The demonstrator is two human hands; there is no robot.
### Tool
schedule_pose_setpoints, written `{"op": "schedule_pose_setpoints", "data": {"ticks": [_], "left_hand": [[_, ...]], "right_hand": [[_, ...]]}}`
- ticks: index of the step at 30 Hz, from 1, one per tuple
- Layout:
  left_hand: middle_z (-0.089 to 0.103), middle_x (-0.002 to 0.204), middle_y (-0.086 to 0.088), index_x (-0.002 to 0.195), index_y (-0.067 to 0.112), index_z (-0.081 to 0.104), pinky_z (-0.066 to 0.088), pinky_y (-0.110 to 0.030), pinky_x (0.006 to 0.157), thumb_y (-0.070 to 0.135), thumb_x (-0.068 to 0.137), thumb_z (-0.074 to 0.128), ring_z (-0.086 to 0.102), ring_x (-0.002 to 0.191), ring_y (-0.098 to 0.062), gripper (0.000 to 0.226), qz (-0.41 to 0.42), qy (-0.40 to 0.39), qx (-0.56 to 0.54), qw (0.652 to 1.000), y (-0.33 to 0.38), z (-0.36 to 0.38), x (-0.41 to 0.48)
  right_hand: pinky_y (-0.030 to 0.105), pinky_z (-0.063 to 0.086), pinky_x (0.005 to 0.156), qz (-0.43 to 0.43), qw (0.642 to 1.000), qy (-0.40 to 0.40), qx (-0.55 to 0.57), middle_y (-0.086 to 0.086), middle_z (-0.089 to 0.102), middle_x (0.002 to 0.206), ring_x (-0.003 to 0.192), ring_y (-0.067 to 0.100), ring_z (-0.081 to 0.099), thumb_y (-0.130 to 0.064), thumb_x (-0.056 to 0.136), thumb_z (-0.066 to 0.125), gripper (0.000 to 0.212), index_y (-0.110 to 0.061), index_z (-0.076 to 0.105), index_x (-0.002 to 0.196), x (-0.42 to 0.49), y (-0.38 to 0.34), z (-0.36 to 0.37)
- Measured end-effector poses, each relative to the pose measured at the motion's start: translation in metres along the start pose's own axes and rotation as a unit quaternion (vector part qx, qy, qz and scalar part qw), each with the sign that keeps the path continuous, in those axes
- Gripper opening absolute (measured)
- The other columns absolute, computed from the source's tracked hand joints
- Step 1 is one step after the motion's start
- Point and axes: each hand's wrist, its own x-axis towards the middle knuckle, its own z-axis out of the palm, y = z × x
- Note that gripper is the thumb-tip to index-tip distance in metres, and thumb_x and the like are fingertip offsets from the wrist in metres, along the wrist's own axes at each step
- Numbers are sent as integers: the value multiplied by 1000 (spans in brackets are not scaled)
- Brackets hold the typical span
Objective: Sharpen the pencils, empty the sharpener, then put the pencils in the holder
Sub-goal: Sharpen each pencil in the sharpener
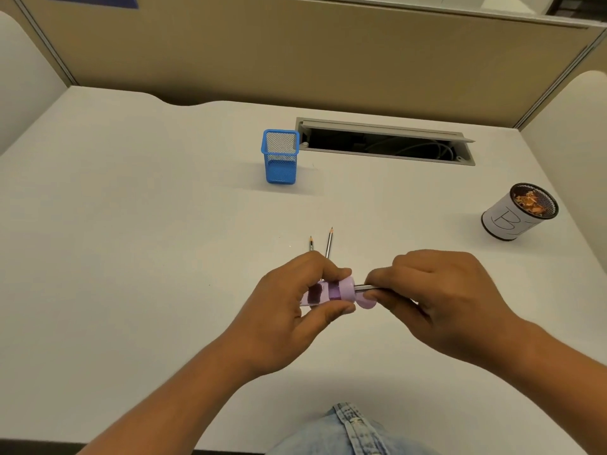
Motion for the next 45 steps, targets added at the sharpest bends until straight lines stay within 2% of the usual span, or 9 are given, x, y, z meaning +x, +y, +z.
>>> {"op": "schedule_pose_setpoints", "data": {"ticks": [5,10,16,19,26,31,37,41,45], "left_hand": [[57,94,19,103,17,62,44,-16,69,31,89,65,53,81,1,20,58,9,67,996,0,0,-1],[64,101,8,102,19,60,51,-26,69,29,91,62,59,86,-12,15,138,7,177,975,-3,3,-2],[60,85,22,101,27,64,37,-9,62,33,87,68,53,71,-5,16,10,-12,21,1000,-1,-3,0],[63,79,19,98,24,69,39,-12,59,28,85,71,51,64,-4,13,-36,-11,-87,996,3,-3,1],[55,93,26,103,17,63,43,-13,69,29,90,66,53,80,1,18,49,8,27,998,-1,3,-5],[68,101,-1,108,12,65,52,-27,72,28,95,57,61,87,-16,23,172,21,196,965,-5,6,-5],[56,93,24,104,21,63,41,-11,68,36,89,62,52,77,0,21,54,12,36,998,-2,-1,-2],[58,84,27,100,24,63,37,-11,63,40,86,63,50,68,-7,21,1,12,-46,999,0,1,0],[56,93,28,103,18,63,41,-9,71,32,91,62,54,80,2,19,51,16,20,998,-2,5,-2]], "right_hand": [[27,37,43,81,993,-66,53,-8,55,54,47,14,45,-42,94,54,28,-26,72,80,0,-11,0],[16,25,45,372,830,-199,366,2,32,52,48,16,27,-47,89,61,36,-19,71,69,6,-9,-3],[15,35,53,99,983,-122,98,-12,60,72,63,7,48,-42,94,52,14,-31,60,90,1,-7,-13],[32,37,45,-31,996,-73,-48,-1,59,70,59,21,49,-32,95,52,25,-16,70,88,0,1,-13],[25,37,47,101,985,-129,52,-8,54,57,52,13,45,-43,95,47,31,-27,65,76,3,-13,-11],[23,21,46,426,776,-235,401,-8,32,45,45,14,23,-39,94,58,38,-14,68,66,12,-15,-13],[20,40,52,134,977,-154,64,-14,57,70,62,8,51,-53,93,47,22,-35,58,89,7,-13,-18],[35,39,42,-48,989,-96,-98,0,58,69,56,24,47,-32,97,46,28,-17,67,86,5,-1,-13],[31,40,47,52,987,-152,12,-6,57,63,55,15,47,-40,96,45,31,-24,67,82,6,-7,-9]]}}
